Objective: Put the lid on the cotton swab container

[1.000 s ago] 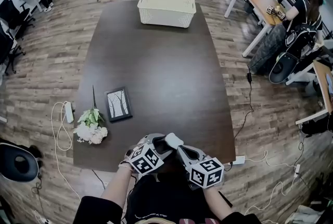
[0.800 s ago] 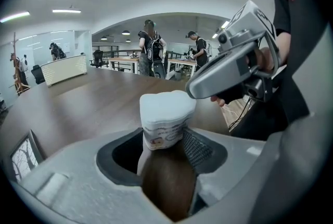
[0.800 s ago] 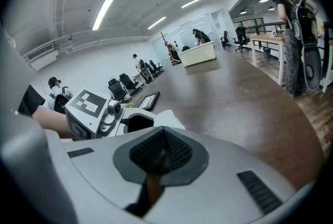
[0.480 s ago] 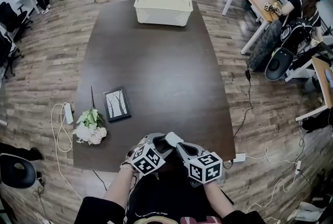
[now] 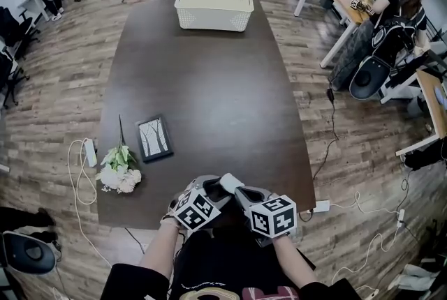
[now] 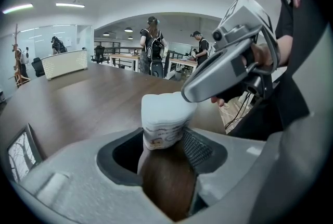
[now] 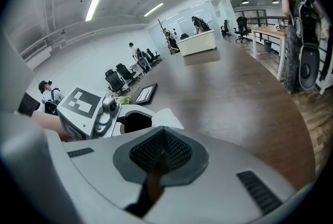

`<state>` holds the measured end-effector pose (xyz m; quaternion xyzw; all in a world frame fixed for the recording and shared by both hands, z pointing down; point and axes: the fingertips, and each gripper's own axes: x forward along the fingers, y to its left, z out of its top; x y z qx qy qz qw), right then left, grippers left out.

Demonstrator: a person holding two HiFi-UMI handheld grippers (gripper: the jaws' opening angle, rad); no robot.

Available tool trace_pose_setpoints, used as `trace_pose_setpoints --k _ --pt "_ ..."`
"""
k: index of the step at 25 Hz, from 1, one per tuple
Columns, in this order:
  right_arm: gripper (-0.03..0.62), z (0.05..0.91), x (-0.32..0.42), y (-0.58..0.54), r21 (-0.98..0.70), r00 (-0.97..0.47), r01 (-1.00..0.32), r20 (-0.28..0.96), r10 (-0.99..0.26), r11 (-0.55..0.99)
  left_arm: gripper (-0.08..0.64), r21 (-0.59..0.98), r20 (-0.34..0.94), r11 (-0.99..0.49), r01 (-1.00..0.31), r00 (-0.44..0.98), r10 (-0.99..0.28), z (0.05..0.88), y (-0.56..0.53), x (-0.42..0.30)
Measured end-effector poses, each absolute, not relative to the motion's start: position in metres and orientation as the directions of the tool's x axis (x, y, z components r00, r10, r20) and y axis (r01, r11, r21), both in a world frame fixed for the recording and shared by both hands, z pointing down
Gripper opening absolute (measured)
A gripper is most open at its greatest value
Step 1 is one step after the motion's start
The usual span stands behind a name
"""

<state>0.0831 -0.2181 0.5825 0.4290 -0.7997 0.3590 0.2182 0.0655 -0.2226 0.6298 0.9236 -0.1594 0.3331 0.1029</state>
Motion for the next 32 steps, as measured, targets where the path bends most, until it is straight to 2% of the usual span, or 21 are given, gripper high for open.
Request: trace_pose_setpoints --k 10,13,14,15,16,17,22,32 --pt "0.008 0.582 0.085 -0.219 -0.422 -0.547 -0.837 0.666 -0.508 0.348 0.238 0.327 0.576 -0.831 -0.45 0.792 -0.202 0.621 -0.218 0.048" --pt "0.008 0.581 0.085 -0.219 -0.417 -0.546 -0.837 0.669 -0.504 0.355 0.236 0.463 0.457 -0.724 -0.512 0.837 -0.3 0.596 -0.227 0.028" --pt "0.008 0.581 0.085 -0.219 -0.418 -0.548 -0.836 0.67 -0.501 0.355 0.22 0.51 0.393 -0.682 -0.524 0.847 -0.357 0.584 -0.235 0.022" --pt "0.008 0.582 0.085 -0.218 -0.42 -0.549 -0.835 0.672 -0.497 0.354 0.162 0.537 0.342 -0.647 -0.541 0.841 -0.419 0.573 -0.244 0.018" --pt "0.008 0.582 0.085 -0.217 -0.419 -0.547 -0.836 0.675 -0.495 0.353 0.076 0.537 0.318 -0.629 -0.562 0.825 -0.467 0.565 -0.251 0.015" --pt "0.008 0.582 0.085 -0.216 -0.415 -0.544 -0.839 0.677 -0.496 0.353 0.028 0.516 0.32 -0.629 -0.582 0.812 -0.489 0.56 -0.256 0.017" --pt "0.008 0.581 0.087 -0.218 -0.405 -0.537 -0.843 0.673 -0.509 0.353 0.015 0.362 0.493 -0.689 -0.628 0.756 -0.431 0.571 -0.257 0.042" --pt "0.008 0.578 0.088 -0.217 -0.407 -0.54 -0.841 0.672 -0.507 0.358 0.008 0.307 0.497 -0.706 -0.639 0.74 -0.454 0.567 -0.252 0.054"
